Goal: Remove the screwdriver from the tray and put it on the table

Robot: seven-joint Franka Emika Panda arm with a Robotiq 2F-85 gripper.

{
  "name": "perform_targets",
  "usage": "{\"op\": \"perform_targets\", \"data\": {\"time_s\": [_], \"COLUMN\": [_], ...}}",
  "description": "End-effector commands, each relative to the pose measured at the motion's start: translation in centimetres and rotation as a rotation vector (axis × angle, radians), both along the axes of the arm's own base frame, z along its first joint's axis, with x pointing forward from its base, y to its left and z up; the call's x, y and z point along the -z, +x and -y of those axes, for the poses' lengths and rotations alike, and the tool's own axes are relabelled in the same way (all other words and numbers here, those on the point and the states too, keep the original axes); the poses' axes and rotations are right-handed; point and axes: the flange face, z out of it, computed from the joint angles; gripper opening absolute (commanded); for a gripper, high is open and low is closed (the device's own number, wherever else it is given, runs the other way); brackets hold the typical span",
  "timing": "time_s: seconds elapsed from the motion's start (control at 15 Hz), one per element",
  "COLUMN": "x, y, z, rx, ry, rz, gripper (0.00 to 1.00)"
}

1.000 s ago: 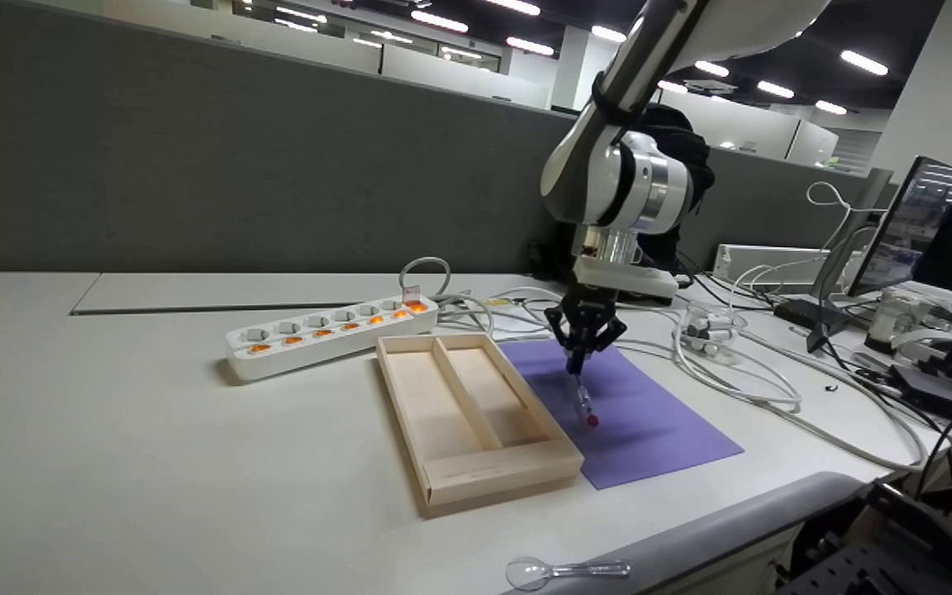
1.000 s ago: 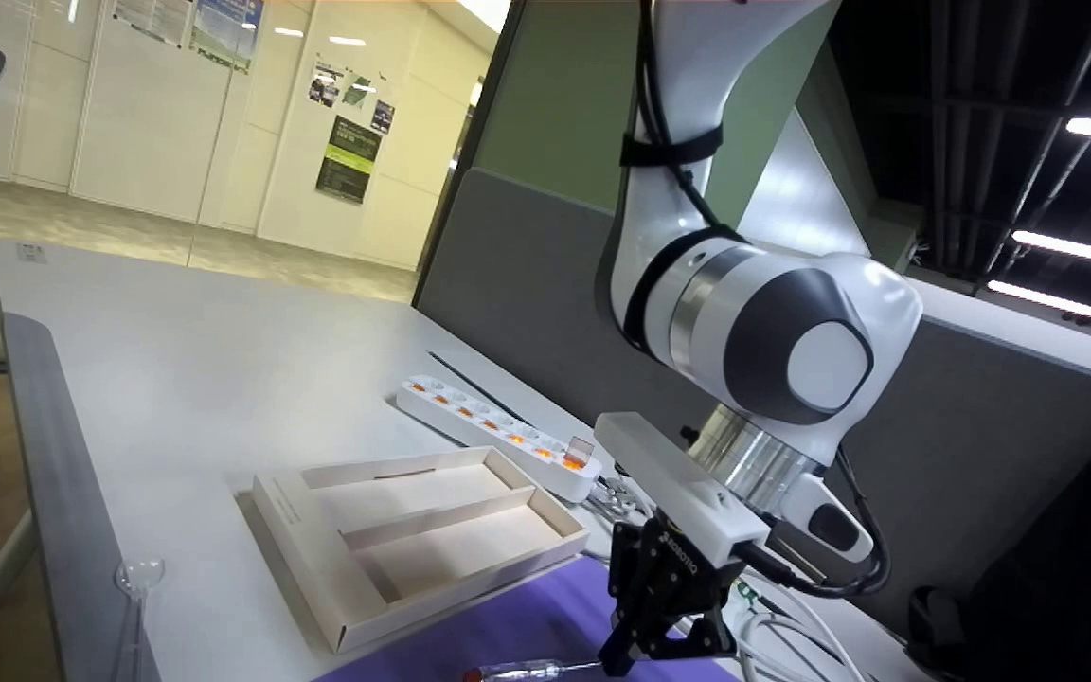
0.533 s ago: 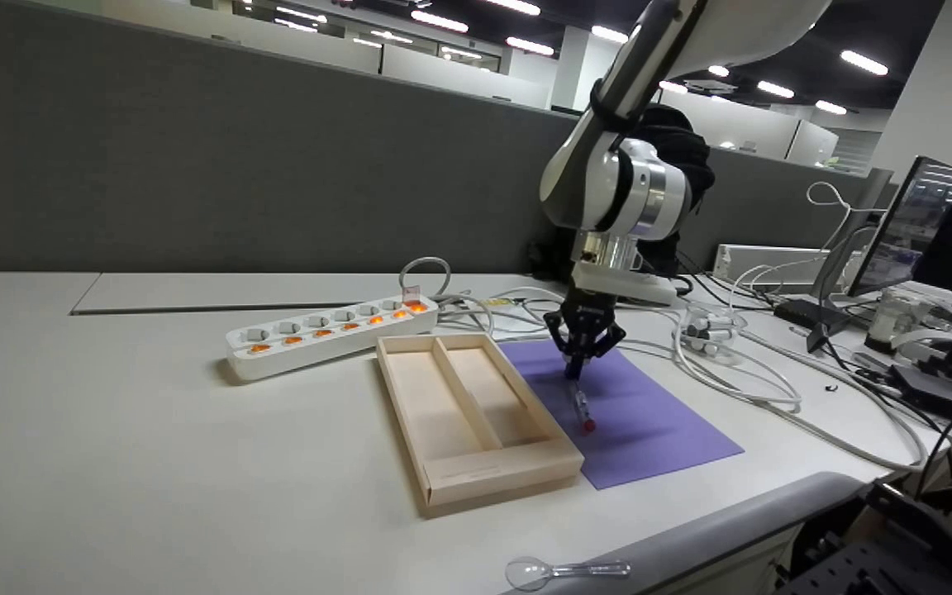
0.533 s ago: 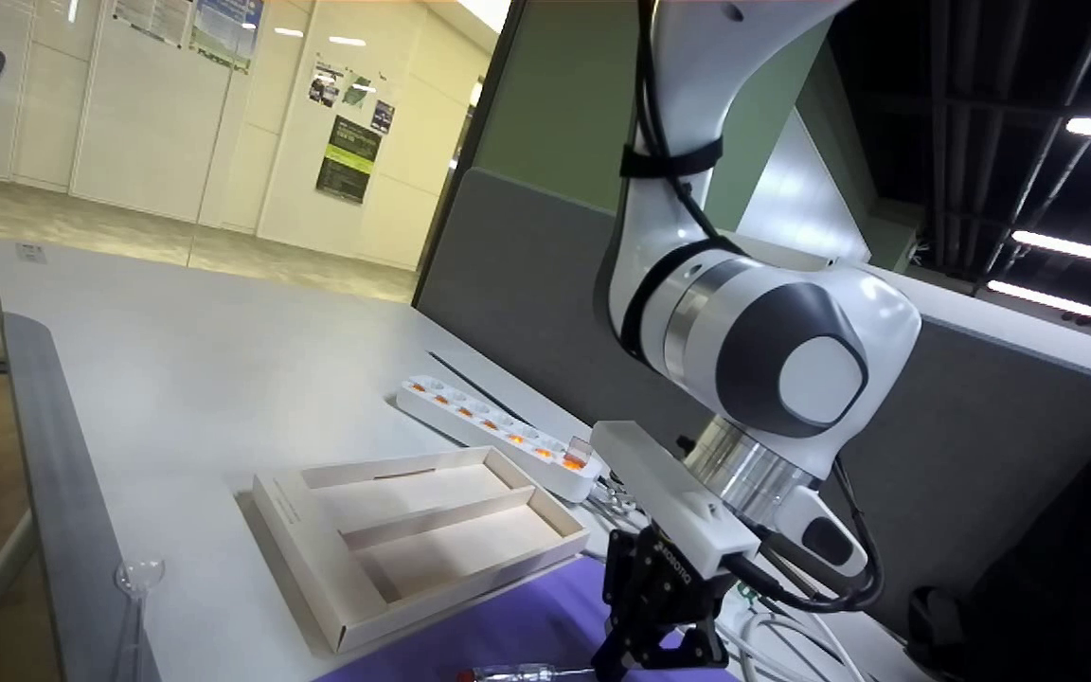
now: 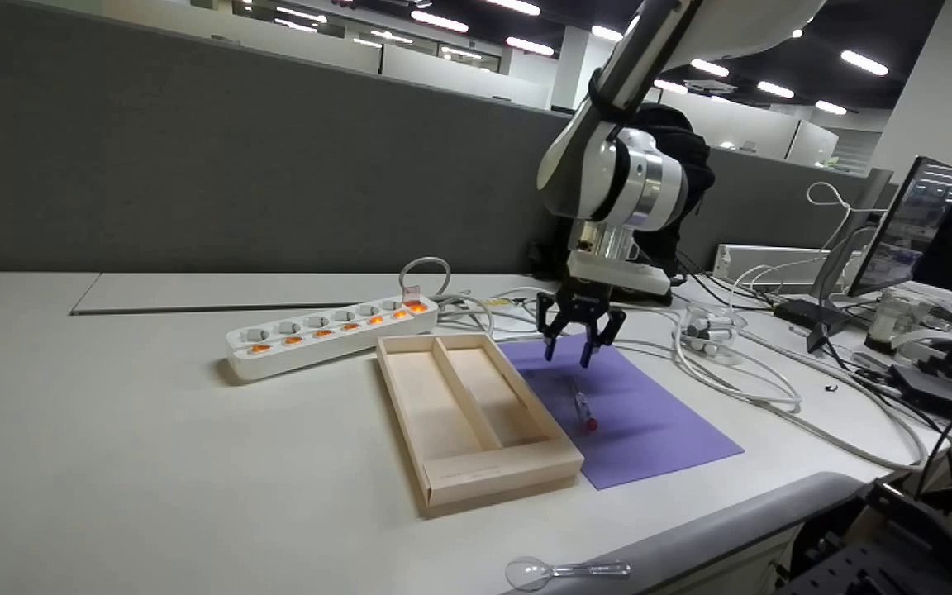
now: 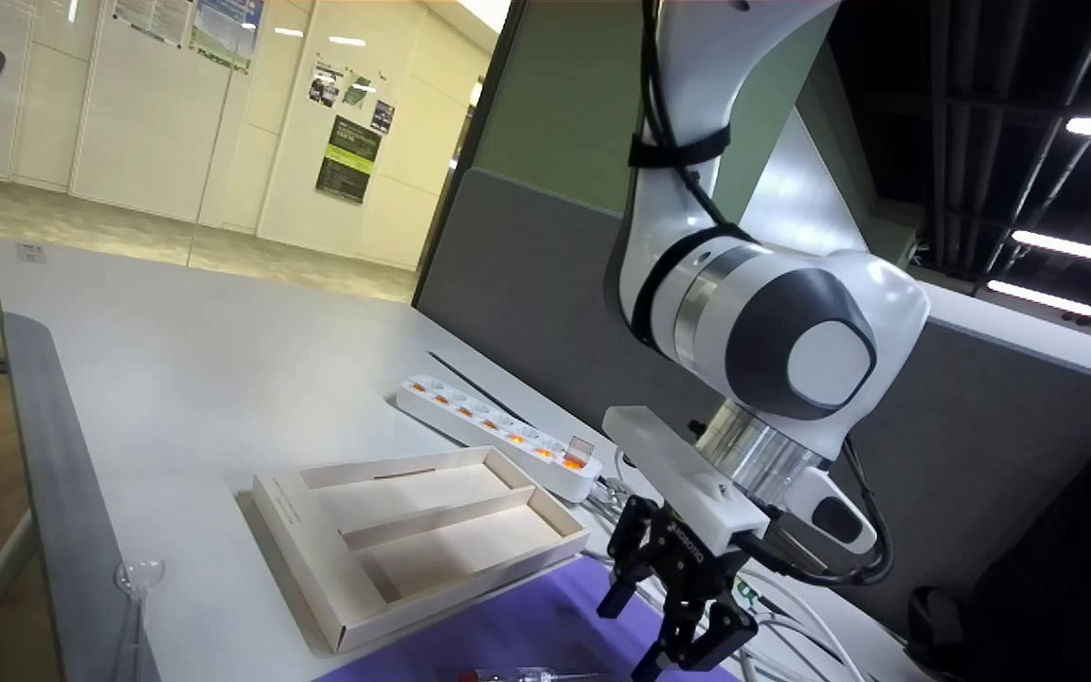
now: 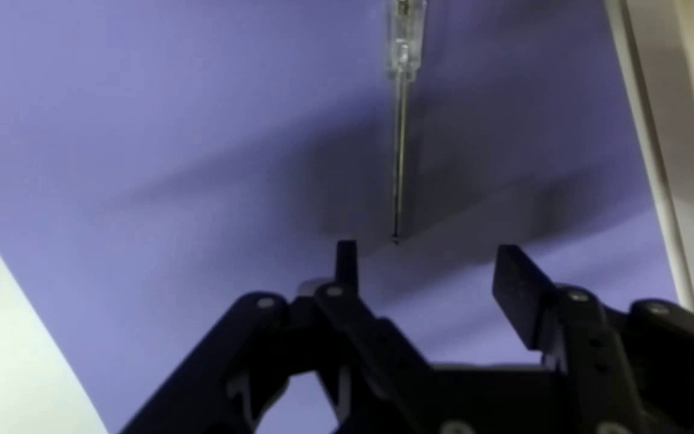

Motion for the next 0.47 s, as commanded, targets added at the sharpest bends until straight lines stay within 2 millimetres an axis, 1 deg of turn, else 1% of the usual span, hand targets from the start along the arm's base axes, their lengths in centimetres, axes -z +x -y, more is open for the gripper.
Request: {"op": "perform_targets", "data": {"time_s": [0.0, 0.07, 0.27, 0.4], "x": [-3.3, -4.0, -6.2, -7.2], "y": [1.1, 1.3, 1.9, 2.1], "z": [-0.7, -1.0, -2.0, -2.2], "rx": [0.018, 0.011, -0.008, -0.008], "ry": [0.006, 0.012, 0.015, 0.006], "rz": [0.051, 0.062, 0.100, 0.117], "gripper": [0.92, 0.98, 1.00, 1.00]}}
